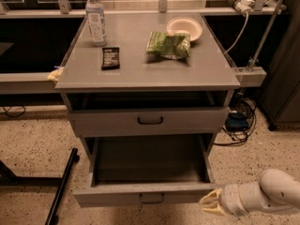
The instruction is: Close middle drawer
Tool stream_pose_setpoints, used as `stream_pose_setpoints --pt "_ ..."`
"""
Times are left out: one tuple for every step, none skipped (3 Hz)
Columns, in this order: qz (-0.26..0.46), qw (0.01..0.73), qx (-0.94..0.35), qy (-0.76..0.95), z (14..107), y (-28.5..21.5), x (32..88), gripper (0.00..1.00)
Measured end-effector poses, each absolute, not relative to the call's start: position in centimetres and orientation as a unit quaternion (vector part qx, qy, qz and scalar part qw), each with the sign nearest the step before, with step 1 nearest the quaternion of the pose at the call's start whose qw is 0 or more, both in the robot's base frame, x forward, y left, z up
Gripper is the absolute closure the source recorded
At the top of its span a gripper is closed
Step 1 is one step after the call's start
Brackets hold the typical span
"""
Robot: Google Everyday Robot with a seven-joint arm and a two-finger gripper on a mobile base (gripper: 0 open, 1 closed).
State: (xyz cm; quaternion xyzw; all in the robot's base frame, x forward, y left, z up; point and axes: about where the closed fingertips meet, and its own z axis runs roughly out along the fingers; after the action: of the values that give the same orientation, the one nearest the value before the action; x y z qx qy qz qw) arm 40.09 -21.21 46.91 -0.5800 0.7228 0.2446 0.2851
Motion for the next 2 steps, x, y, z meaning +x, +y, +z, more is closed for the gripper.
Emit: stream_pose_setpoints --pt "0.209 0.316 -0.596 0.708 44.8 -21.5 42.0 1.0" --pt "0.188 0.332 -0.606 0.698 43.3 -21.5 43.4 1.0"
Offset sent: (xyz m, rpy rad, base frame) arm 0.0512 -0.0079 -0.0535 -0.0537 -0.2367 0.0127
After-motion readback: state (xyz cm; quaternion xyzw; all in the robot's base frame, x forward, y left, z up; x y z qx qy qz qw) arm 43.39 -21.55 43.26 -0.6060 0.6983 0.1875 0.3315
